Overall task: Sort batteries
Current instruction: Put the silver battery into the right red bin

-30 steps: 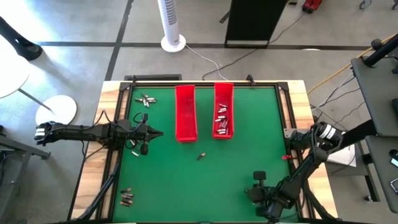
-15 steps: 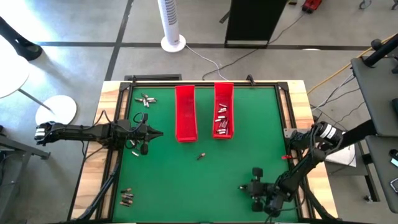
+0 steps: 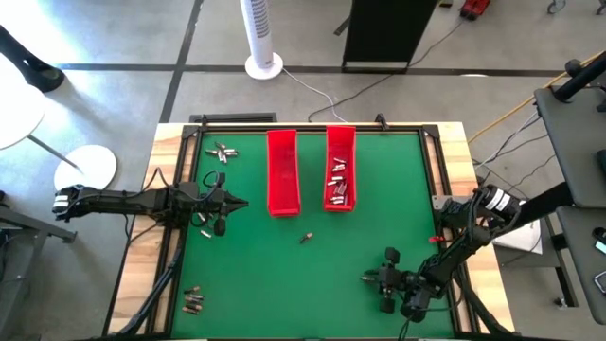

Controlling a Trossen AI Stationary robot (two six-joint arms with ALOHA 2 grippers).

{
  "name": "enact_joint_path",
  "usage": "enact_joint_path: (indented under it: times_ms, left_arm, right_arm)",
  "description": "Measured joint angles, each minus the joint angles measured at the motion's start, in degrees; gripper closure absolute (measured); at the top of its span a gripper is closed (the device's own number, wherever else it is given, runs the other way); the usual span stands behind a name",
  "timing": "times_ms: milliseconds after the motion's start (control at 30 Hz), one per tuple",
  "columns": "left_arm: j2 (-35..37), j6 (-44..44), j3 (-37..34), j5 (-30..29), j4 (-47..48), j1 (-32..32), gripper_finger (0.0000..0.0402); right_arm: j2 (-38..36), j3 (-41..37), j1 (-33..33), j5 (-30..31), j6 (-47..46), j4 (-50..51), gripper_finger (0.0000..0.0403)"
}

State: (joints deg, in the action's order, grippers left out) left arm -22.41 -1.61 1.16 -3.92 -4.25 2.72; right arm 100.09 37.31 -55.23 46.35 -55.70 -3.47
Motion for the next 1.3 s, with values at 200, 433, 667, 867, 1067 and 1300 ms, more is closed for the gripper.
enact_joint_path:
  times_ms: [200,433,667,867,1067,1300]
  left_arm:
    - [0.0,0.0,0.0,0.0,0.0,0.0,0.0402]
    - [0.0,0.0,0.0,0.0,0.0,0.0,0.0402]
    - [0.0,0.0,0.0,0.0,0.0,0.0,0.0402]
    - [0.0,0.0,0.0,0.0,0.0,0.0,0.0402]
    - [0.0,0.0,0.0,0.0,0.0,0.0,0.0402]
    - [0.0,0.0,0.0,0.0,0.0,0.0,0.0402]
  right_arm:
    - [-0.1,-2.6,0.1,0.7,-2.8,-2.5,0.0317]
    - [1.1,-6.6,0.1,1.5,2.7,-13.2,0.0334]
    - [8.9,-7.0,0.0,4.2,-0.1,-18.8,0.0328]
    - [10.6,-6.6,-0.1,4.4,-0.5,-18.8,0.0335]
    - [8.3,-6.6,0.2,0.6,1.7,-17.2,0.0365]
    - [4.3,-6.6,3.3,-6.9,8.0,-15.6,0.0378]
